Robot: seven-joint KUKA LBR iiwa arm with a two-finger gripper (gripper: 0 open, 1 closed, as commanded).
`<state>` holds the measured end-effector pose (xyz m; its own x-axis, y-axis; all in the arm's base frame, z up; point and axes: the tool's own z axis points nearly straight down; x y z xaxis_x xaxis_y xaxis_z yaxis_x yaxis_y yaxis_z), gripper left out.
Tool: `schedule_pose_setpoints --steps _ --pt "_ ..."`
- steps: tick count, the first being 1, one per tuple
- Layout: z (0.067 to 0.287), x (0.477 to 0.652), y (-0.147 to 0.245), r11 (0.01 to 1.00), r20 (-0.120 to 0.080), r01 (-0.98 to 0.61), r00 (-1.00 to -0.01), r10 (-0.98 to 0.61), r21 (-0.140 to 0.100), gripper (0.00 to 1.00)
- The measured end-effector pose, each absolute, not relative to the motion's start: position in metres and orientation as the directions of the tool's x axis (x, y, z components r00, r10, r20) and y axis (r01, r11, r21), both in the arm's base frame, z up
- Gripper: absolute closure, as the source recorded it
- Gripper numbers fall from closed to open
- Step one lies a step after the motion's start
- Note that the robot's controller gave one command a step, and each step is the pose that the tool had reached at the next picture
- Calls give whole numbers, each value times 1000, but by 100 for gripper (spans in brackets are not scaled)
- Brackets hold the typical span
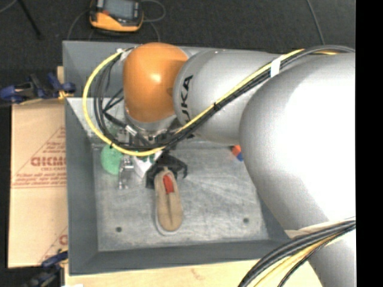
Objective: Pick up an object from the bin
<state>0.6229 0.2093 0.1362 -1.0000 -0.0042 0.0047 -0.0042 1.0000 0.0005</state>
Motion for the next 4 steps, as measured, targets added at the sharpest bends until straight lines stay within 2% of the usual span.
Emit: schedule_pose_setpoints --steps 1,2,3,4 --pt "141 625 209 1000 -3 0 -1000 0 2 0" --pt "139 618 216 949 -1 314 -949 314 1 0" --pt "129 616 218 925 -1 380 -925 380 -1 0" --pt "125 614 218 969 0 249 -969 249 -1 0"
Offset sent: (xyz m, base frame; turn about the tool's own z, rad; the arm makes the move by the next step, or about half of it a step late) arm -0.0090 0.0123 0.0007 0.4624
